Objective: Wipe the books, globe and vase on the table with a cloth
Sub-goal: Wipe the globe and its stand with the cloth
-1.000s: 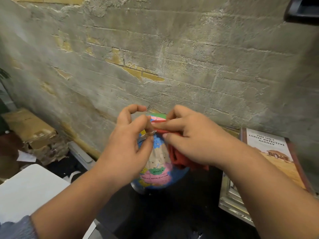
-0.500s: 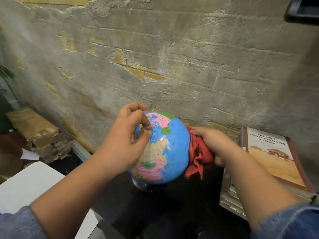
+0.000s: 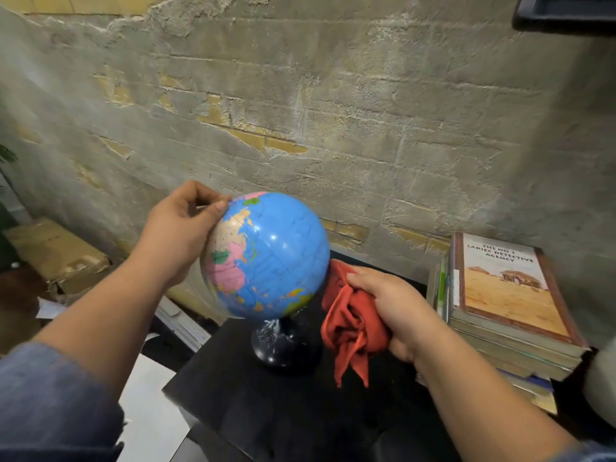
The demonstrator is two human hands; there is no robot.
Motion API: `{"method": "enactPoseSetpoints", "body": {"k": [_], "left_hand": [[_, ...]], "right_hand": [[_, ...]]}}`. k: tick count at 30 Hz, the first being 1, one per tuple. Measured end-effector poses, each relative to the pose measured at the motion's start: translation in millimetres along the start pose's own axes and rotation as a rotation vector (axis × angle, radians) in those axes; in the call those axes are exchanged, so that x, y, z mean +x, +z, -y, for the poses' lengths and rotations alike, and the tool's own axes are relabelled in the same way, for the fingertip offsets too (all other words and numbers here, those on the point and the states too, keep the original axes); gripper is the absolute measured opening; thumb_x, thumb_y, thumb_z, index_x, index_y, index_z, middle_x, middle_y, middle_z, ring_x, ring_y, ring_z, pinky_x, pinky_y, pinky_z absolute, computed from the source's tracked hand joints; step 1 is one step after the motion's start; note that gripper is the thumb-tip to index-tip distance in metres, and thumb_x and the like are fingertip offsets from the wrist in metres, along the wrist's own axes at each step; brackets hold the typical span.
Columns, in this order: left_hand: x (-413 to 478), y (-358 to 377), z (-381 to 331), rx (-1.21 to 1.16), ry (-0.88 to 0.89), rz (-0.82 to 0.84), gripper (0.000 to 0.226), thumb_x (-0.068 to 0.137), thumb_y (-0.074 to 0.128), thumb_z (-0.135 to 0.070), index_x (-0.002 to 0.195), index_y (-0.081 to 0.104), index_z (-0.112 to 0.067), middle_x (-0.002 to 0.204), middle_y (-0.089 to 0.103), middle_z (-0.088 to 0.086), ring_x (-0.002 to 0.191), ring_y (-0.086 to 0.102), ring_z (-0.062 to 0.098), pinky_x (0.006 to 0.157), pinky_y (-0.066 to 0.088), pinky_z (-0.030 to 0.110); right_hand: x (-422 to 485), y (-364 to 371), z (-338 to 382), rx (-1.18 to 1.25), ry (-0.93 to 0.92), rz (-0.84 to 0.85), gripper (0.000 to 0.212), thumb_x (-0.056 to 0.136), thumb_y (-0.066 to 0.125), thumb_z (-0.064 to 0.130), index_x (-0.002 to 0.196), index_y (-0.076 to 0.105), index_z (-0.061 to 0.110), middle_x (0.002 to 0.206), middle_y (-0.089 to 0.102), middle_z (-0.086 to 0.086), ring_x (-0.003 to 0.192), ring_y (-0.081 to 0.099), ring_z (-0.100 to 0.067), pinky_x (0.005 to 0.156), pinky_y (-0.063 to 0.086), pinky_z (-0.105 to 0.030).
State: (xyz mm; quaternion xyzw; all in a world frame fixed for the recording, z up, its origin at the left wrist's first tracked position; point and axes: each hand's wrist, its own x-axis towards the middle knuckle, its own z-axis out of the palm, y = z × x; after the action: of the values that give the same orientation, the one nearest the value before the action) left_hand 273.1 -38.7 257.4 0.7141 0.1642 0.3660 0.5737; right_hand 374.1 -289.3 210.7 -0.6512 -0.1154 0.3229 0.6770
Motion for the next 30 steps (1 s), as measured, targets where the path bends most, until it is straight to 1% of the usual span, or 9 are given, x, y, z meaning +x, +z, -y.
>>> {"method": "enactPoseSetpoints", "body": {"k": [4, 7, 9, 15, 22, 24, 26, 28, 30], "left_hand": [[18, -8, 8, -0.071, -0.035, -0.019, 0.019, 0.091, 0.058, -0.007, 0.076, 0.056, -0.018, 0.086, 0.066, 0.003, 0.080, 0.060, 0.015, 0.078, 0.049, 0.030], [25, -15, 14, -0.109, -0.045, -0.020, 0.021, 0.092, 0.056, -0.005, 0.076, 0.054, -0.018, 0.078, 0.071, -0.007, 0.077, 0.064, 0.008, 0.075, 0.050, 0.024], [27, -20, 17, -0.139, -0.054, -0.020, 0.021, 0.093, 0.054, -0.004, 0.077, 0.053, -0.017, 0.075, 0.073, -0.009, 0.078, 0.065, 0.007, 0.077, 0.050, 0.025], [21, -30, 27, -0.276, -0.019, 0.057, 0.013, 0.086, 0.061, -0.009, 0.079, 0.056, -0.019, 0.089, 0.074, -0.003, 0.089, 0.068, 0.012, 0.084, 0.052, 0.028], [13, -37, 32, -0.329, 0.018, 0.126, 0.018, 0.093, 0.050, -0.003, 0.086, 0.058, -0.017, 0.097, 0.074, -0.001, 0.095, 0.067, 0.014, 0.086, 0.054, 0.026], [12, -38, 32, -0.330, 0.013, 0.140, 0.024, 0.093, 0.049, -0.003, 0.083, 0.062, -0.021, 0.100, 0.073, -0.002, 0.096, 0.067, 0.012, 0.084, 0.054, 0.025], [11, -38, 33, -0.321, 0.007, 0.158, 0.025, 0.093, 0.048, -0.003, 0.084, 0.063, -0.020, 0.103, 0.072, -0.005, 0.099, 0.066, 0.009, 0.086, 0.053, 0.022], [11, -38, 33, -0.314, 0.009, 0.185, 0.028, 0.093, 0.047, -0.003, 0.082, 0.065, -0.020, 0.110, 0.070, -0.005, 0.105, 0.063, 0.009, 0.088, 0.052, 0.021], [11, -37, 32, -0.316, 0.004, 0.196, 0.030, 0.093, 0.047, -0.003, 0.079, 0.067, -0.022, 0.113, 0.068, -0.004, 0.107, 0.062, 0.010, 0.086, 0.053, 0.021]], "right_hand": [[-3, 4, -4, -0.063, -0.016, 0.008, 0.027, 0.093, 0.053, 0.011, 0.112, 0.071, 0.017, 0.093, 0.073, -0.019, 0.081, 0.070, -0.030, 0.073, 0.056, -0.038], [-4, 5, -9, -0.090, 0.007, -0.003, 0.027, 0.093, 0.054, 0.013, 0.115, 0.069, 0.018, 0.093, 0.073, -0.019, 0.085, 0.070, -0.033, 0.082, 0.057, -0.045], [-3, 4, -11, -0.103, 0.019, -0.014, 0.027, 0.093, 0.055, 0.015, 0.117, 0.068, 0.019, 0.093, 0.073, -0.020, 0.087, 0.070, -0.035, 0.086, 0.055, -0.050], [-3, 5, -14, -0.143, 0.029, -0.020, 0.025, 0.094, 0.054, 0.015, 0.115, 0.068, 0.021, 0.089, 0.074, -0.017, 0.083, 0.071, -0.032, 0.084, 0.057, -0.048], [-9, 6, -21, -0.192, 0.032, -0.011, 0.026, 0.095, 0.053, 0.014, 0.113, 0.070, 0.023, 0.089, 0.075, -0.013, 0.082, 0.071, -0.029, 0.086, 0.056, -0.046], [-10, 7, -22, -0.187, -0.023, -0.015, 0.034, 0.095, 0.052, 0.012, 0.118, 0.067, 0.032, 0.096, 0.074, -0.009, 0.084, 0.070, -0.027, 0.087, 0.056, -0.044], [-10, 6, -19, -0.198, -0.115, 0.006, 0.048, 0.094, 0.054, 0.011, 0.124, 0.058, 0.049, 0.100, 0.069, -0.006, 0.082, 0.067, -0.025, 0.085, 0.055, -0.040], [-12, 7, -13, -0.234, -0.179, 0.114, 0.058, 0.089, 0.059, 0.016, 0.127, 0.047, 0.058, 0.097, 0.062, -0.007, 0.080, 0.063, -0.020, 0.082, 0.053, -0.036], [-17, 11, -10, -0.315, -0.223, 0.242, 0.065, 0.080, 0.060, 0.024, 0.130, 0.041, 0.061, 0.094, 0.062, -0.002, 0.083, 0.062, -0.012, 0.082, 0.050, -0.028]]}}
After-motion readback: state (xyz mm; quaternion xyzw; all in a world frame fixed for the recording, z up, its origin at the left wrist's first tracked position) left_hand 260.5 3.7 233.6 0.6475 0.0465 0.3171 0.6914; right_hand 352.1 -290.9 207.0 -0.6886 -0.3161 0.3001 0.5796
